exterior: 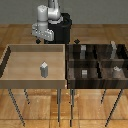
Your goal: Place the milk carton into the appropriate compartment.
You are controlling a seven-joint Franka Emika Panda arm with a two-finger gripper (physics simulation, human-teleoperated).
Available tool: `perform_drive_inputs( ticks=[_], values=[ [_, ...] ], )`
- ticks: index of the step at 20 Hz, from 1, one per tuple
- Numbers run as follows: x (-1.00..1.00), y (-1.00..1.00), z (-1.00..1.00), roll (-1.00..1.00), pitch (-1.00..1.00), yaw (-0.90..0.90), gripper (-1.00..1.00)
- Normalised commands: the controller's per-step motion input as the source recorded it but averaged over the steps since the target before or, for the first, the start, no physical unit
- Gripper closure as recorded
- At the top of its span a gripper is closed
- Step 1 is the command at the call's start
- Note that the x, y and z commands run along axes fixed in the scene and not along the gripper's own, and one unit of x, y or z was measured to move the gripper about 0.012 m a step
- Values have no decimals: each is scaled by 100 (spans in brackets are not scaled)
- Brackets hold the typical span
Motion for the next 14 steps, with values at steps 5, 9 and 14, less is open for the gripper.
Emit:
perform_drive_inputs(
  ticks=[5,9,14],
  values=[
    [80,0,0,0,0,0,-100],
    [100,0,0,0,0,0,-100],
    [100,0,0,0,0,0,-100]
  ],
)
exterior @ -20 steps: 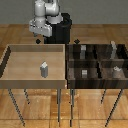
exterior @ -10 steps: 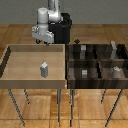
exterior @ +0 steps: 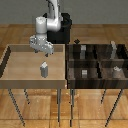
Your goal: Place the milk carton into the appropriate compartment.
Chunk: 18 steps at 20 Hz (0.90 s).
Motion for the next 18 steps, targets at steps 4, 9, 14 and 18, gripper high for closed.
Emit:
perform_drive_inputs(
  ticks=[4,9,14,18],
  values=[
    [0,25,0,0,0,0,-100],
    [40,0,0,0,0,0,-100],
    [100,0,0,0,0,0,-100],
    [0,0,-25,0,0,0,-100]
  ],
)
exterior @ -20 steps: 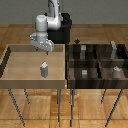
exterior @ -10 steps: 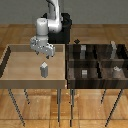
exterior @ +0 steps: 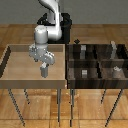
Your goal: Place the milk carton into the appropriate compartment.
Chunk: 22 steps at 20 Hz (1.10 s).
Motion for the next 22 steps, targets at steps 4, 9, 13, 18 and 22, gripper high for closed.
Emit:
perform_drive_inputs(
  ticks=[4,9,13,18,22],
  values=[
    [0,0,-50,0,0,0,-100],
    [-10,0,-40,0,0,0,-100],
    [0,0,0,0,0,0,100],
    [0,0,0,0,0,0,100],
    [0,0,0,0,0,0,100]
  ],
)
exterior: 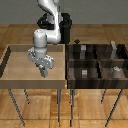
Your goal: Place the milk carton into the appropriate compartment.
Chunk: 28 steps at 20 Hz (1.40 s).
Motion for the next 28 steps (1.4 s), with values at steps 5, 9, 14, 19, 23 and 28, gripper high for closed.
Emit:
perform_drive_inputs(
  ticks=[5,9,14,19,23,28],
  values=[
    [0,0,80,0,0,0,100],
    [0,0,100,0,0,0,100],
    [0,0,100,0,0,0,100],
    [0,0,100,0,0,0,100],
    [0,38,50,0,0,0,100],
    [0,100,0,0,0,0,100]
  ],
)
